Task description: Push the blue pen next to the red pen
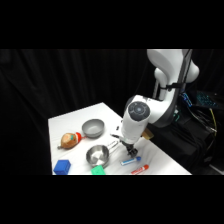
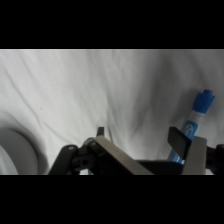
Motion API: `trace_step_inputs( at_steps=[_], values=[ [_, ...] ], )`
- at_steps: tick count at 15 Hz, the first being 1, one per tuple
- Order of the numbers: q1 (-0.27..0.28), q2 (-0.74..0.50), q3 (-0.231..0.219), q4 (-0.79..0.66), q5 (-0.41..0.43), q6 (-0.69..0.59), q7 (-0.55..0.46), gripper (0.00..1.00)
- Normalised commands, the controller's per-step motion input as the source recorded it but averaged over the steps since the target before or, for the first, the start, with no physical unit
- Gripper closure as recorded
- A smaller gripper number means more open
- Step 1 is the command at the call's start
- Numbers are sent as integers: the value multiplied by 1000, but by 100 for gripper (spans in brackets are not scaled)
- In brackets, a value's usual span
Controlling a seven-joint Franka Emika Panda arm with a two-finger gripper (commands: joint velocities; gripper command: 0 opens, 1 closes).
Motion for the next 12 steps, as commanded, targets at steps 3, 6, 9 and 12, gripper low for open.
trace_step_inputs(
  at_steps=[3,6,9,12],
  values=[
    [-119,100,56,70,86,161,32,0],
    [-68,95,34,84,99,143,28,0],
    [-22,69,26,90,112,88,26,0],
    [28,58,30,108,98,26,45,0]
  ],
)
